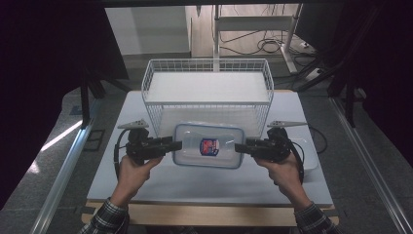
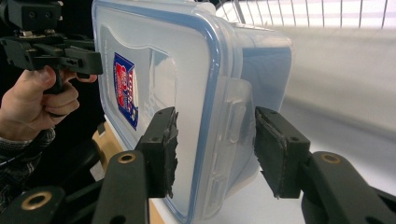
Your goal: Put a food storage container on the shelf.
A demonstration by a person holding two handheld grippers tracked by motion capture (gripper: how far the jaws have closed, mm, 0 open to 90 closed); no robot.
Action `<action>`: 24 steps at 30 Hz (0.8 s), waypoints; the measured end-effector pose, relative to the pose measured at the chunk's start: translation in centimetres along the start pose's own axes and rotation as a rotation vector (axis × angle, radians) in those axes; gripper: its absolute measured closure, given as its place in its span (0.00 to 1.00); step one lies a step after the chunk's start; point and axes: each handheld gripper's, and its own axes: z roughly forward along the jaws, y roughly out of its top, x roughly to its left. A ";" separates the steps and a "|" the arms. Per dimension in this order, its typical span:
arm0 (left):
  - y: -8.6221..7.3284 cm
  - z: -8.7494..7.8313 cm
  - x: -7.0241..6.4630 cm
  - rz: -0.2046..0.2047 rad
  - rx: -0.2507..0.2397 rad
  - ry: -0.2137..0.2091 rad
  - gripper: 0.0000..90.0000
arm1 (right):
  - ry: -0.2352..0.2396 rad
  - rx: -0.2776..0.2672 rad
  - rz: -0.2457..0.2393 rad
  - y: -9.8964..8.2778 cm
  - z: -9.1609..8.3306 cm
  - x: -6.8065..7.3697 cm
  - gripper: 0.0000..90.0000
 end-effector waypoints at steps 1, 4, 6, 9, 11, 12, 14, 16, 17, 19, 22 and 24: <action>0.0 0.0 0.0 0.000 0.000 0.000 0.60 | 0.000 0.000 0.000 0.0 0.0 0.0 0.57; 1.4 -0.3 -0.2 0.011 -0.014 0.003 0.60 | 0.004 -0.013 -0.003 1.3 -0.3 0.1 0.56; 2.4 -0.5 -0.3 0.017 -0.029 0.004 0.60 | 0.004 -0.028 -0.013 2.7 -0.5 0.1 0.56; 3.1 -0.7 -0.2 0.018 -0.038 0.002 0.60 | 0.001 -0.038 -0.025 3.6 -0.6 0.3 0.56; 3.8 -0.8 -0.2 0.018 -0.046 0.000 0.60 | -0.003 -0.046 -0.033 4.5 -0.7 0.4 0.56; 4.2 -0.9 -0.2 0.020 -0.051 -0.001 0.60 | -0.010 -0.054 -0.049 5.4 -0.9 0.6 0.56; 4.9 -1.1 -0.1 0.021 -0.059 -0.003 0.60 | -0.015 -0.058 -0.059 6.3 -1.0 0.8 0.56; 6.1 -1.3 -0.1 0.028 -0.068 -0.003 0.60 | -0.017 -0.065 -0.067 7.2 -1.1 0.9 0.56; 6.1 -1.3 -0.1 0.028 -0.068 -0.003 0.60 | -0.017 -0.065 -0.067 7.2 -1.1 0.9 0.56; 7.0 -1.5 -0.1 0.033 -0.074 -0.001 0.60 | -0.018 -0.068 -0.073 8.3 -1.2 0.9 0.56; 8.7 -1.6 0.1 0.036 -0.081 -0.001 0.60 | -0.020 -0.078 -0.071 10.1 -1.4 0.9 0.56; 9.4 -1.6 0.4 0.034 -0.082 -0.004 0.60 | -0.026 -0.085 -0.076 11.0 -1.4 0.9 0.56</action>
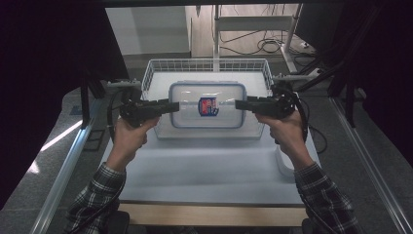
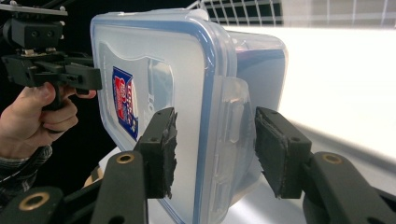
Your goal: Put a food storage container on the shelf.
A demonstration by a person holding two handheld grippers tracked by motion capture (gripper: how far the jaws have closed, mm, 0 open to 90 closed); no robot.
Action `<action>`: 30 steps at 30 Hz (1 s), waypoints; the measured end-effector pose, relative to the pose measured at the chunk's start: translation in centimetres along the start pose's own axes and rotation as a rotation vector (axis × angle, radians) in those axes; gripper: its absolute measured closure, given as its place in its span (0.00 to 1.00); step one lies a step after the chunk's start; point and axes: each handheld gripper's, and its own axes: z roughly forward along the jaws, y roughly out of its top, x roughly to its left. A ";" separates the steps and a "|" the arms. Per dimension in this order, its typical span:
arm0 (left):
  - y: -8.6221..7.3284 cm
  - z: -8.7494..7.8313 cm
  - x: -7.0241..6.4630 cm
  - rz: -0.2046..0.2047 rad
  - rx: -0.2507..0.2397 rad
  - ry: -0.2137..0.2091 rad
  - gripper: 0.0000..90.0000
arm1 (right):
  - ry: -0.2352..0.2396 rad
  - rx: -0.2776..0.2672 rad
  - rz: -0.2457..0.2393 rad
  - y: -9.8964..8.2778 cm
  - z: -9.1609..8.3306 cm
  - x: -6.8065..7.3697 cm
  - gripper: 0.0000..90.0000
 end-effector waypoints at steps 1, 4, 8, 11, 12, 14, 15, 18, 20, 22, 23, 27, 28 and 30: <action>0.0 0.0 0.0 0.000 0.000 0.000 0.60 | 0.000 0.000 0.000 0.0 0.0 0.0 0.56; 1.1 0.2 0.5 -0.008 -0.002 -0.003 0.60 | -0.012 -0.006 -0.004 1.5 0.2 -0.3 0.55; 2.0 0.4 1.0 -0.014 -0.005 -0.005 0.60 | -0.016 -0.011 0.003 2.3 0.4 -0.6 0.55; 2.8 0.6 1.5 -0.022 -0.007 -0.005 0.60 | -0.018 -0.014 0.011 3.2 0.7 -0.9 0.55; 3.1 0.6 1.7 -0.022 -0.003 -0.003 0.60 | -0.018 -0.016 0.016 3.5 0.9 -1.0 0.55; 3.9 0.8 2.4 -0.030 -0.001 -0.002 0.60 | -0.021 -0.012 0.017 4.2 1.3 -1.4 0.55; 3.9 0.8 2.4 -0.030 -0.001 -0.002 0.60 | -0.021 -0.012 0.017 4.2 1.3 -1.4 0.55; 4.6 1.1 3.1 -0.038 -0.003 -0.003 0.60 | -0.025 -0.010 0.027 4.9 1.8 -1.9 0.55; 4.9 1.4 3.5 -0.044 -0.006 -0.002 0.60 | -0.029 -0.009 0.037 5.4 2.2 -2.5 0.55; 5.1 1.8 4.0 -0.051 -0.005 -0.003 0.60 | -0.030 -0.010 0.042 5.5 2.3 -2.7 0.55; 5.2 1.9 4.2 -0.057 -0.004 -0.003 0.60 | -0.032 -0.007 0.049 5.6 2.5 -2.9 0.55; 5.2 2.7 5.0 -0.082 0.000 0.003 0.59 | -0.038 -0.004 0.066 5.7 3.1 -3.9 0.55; 5.1 2.8 5.1 -0.083 0.000 0.005 0.59 | -0.041 -0.002 0.068 5.7 3.2 -4.0 0.55; 5.0 3.1 5.4 -0.094 -0.001 0.012 0.58 | -0.044 0.003 0.071 5.8 3.4 -4.3 0.55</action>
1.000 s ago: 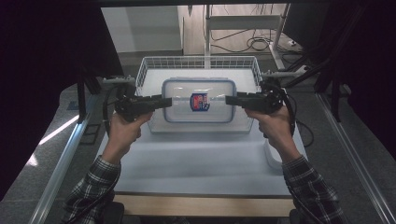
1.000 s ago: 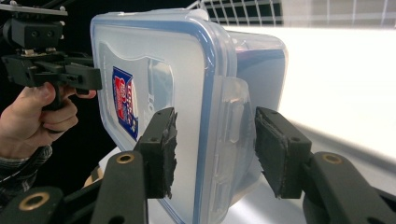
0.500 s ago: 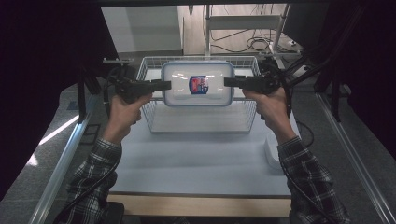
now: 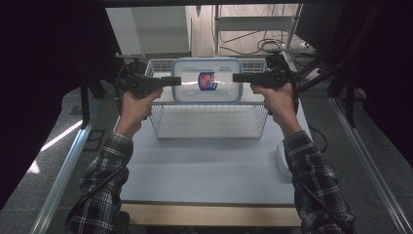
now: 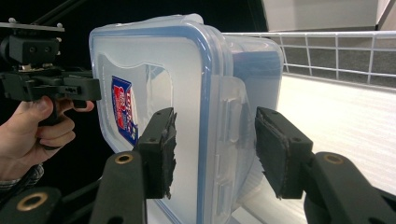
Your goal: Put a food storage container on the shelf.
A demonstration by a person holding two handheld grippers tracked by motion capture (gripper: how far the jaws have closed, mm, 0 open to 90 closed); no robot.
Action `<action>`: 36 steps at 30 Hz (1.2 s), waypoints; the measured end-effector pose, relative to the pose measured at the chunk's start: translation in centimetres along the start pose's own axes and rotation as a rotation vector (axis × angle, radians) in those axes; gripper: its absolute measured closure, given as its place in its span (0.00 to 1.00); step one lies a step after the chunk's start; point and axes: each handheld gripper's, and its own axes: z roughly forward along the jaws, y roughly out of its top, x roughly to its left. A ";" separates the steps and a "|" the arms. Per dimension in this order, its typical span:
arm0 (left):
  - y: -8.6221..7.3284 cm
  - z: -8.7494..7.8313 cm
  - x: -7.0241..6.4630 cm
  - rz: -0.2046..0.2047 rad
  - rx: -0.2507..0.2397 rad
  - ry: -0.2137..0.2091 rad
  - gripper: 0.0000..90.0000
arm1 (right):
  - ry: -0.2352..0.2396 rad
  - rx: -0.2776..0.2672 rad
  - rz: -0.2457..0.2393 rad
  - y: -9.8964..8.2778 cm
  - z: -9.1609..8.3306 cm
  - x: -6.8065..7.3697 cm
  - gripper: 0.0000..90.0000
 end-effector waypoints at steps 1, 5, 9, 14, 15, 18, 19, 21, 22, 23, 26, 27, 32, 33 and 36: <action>0.0 0.1 0.1 -0.002 0.000 0.003 0.58 | -0.001 0.005 0.003 0.0 0.2 -0.2 0.55; 0.1 0.4 0.4 0.013 -0.015 0.007 0.57 | -0.003 -0.002 0.016 0.1 0.5 -0.5 0.54; 0.1 0.7 0.5 0.021 -0.027 0.015 0.56 | -0.012 -0.003 0.020 0.3 0.8 -0.7 0.53; 0.0 0.8 0.5 0.039 -0.037 0.029 0.55 | -0.020 -0.006 0.025 0.3 0.9 -0.9 0.52; 0.0 0.8 0.4 0.047 -0.039 0.047 0.54 | -0.026 -0.005 0.024 0.3 1.0 -0.9 0.52; -0.3 1.5 0.0 0.083 -0.006 0.132 0.57 | -0.063 0.011 0.020 0.3 1.4 -0.9 0.45; -0.3 1.5 0.0 0.083 -0.006 0.132 0.55 | -0.063 0.011 0.020 0.3 1.4 -0.9 0.45; -0.4 1.6 0.7 0.037 -0.020 0.086 0.55 | -0.064 0.007 0.045 0.2 1.5 -1.2 0.46; -0.4 1.6 0.9 0.031 -0.024 0.075 0.56 | -0.052 0.004 0.059 0.2 1.4 -1.4 0.47; -0.5 1.7 0.9 0.028 -0.026 0.072 0.56 | -0.044 0.002 0.071 0.2 1.4 -1.6 0.47; -0.5 1.7 0.9 0.016 -0.023 0.068 0.55 | -0.094 -0.011 0.045 0.4 1.4 -1.4 0.52; -0.6 1.7 0.9 0.014 -0.026 0.068 0.55 | -0.116 -0.003 0.032 0.5 1.5 -1.3 0.51; -0.6 1.7 1.0 0.007 -0.031 0.068 0.55 | -0.118 -0.015 0.059 0.5 1.9 -1.4 0.51; -0.6 1.7 1.0 0.007 -0.031 0.068 0.55 | -0.118 -0.015 0.059 0.5 1.9 -1.4 0.51; -0.5 1.7 0.8 0.007 -0.054 0.096 0.56 | -0.127 -0.026 0.078 0.5 2.0 -1.7 0.51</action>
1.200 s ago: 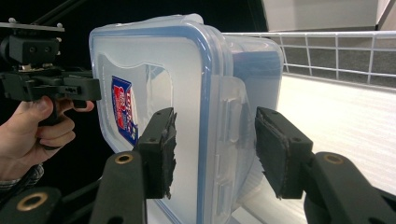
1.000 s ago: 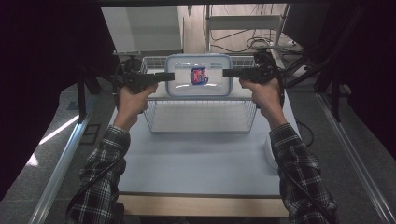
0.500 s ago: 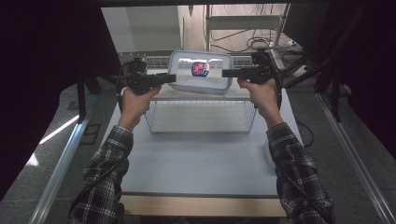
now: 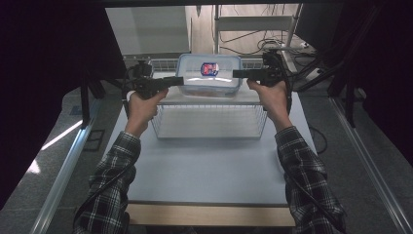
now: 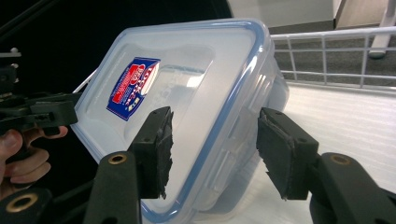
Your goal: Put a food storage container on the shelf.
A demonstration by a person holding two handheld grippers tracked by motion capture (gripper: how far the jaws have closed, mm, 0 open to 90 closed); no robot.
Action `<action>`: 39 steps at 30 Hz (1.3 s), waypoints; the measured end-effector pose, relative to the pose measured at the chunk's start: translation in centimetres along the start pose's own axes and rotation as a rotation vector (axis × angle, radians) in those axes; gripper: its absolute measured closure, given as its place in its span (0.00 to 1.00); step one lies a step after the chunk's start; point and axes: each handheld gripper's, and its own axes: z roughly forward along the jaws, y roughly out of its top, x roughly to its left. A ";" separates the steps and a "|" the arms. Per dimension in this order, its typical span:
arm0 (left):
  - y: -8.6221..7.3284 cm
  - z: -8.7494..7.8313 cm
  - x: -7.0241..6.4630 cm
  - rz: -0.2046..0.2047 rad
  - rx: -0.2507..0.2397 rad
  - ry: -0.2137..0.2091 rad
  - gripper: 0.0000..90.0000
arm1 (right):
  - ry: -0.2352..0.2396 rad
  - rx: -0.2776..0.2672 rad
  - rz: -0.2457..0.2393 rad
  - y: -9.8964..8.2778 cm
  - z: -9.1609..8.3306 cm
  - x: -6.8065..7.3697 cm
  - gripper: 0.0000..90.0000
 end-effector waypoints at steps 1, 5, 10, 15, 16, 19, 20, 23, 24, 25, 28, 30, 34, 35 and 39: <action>0.1 0.0 -0.2 0.006 -0.010 0.020 0.56 | 0.000 0.000 0.000 0.0 0.0 0.0 0.55; 0.3 0.1 -0.6 0.025 -0.009 0.060 0.53 | -0.016 0.005 -0.023 -0.1 0.3 0.3 0.57; 0.3 0.1 -0.4 0.025 -0.011 0.046 0.53 | -0.024 -0.002 -0.024 -0.1 0.3 0.3 0.58; 0.3 -0.2 -0.7 0.076 -0.023 0.072 0.45 | -0.028 -0.019 -0.053 -0.3 0.0 0.4 0.52; 0.2 -0.5 -0.8 0.089 -0.031 0.072 0.42 | -0.020 -0.026 -0.061 -0.4 -0.3 0.3 0.50; 0.0 -1.0 -0.9 0.122 -0.051 0.066 0.31 | -0.008 -0.042 -0.088 -0.7 -1.0 0.3 0.42; -0.1 -1.2 -1.0 0.135 -0.051 0.061 0.31 | -0.006 -0.045 -0.099 -0.9 -1.3 0.3 0.40; -0.6 -1.5 -1.4 0.176 -0.043 0.065 0.24 | 0.021 -0.052 -0.119 -1.5 -2.0 0.1 0.33; -0.8 -1.5 -1.6 0.182 -0.038 0.066 0.22 | 0.021 -0.053 -0.127 -1.7 -2.1 0.1 0.31; -1.0 -1.6 -1.8 0.198 -0.036 0.075 0.19 | 0.019 -0.056 -0.134 -1.9 -2.3 0.1 0.30; -2.0 -2.0 -2.7 0.252 -0.020 0.098 0.12 | 0.016 -0.062 -0.163 -2.8 -2.9 0.0 0.27; -2.2 -2.0 -2.8 0.263 -0.016 0.100 0.10 | 0.015 -0.071 -0.184 -3.3 -3.1 0.0 0.26; -3.6 -2.4 -3.3 0.302 0.006 0.116 0.08 | 0.020 -0.080 -0.215 -4.3 -3.6 0.2 0.23; -3.6 -2.4 -3.3 0.302 0.006 0.116 0.08 | 0.020 -0.080 -0.215 -4.3 -3.6 0.2 0.23; -4.8 -2.6 -3.7 0.326 0.019 0.119 0.07 | 0.024 -0.078 -0.241 -5.3 -3.9 0.4 0.20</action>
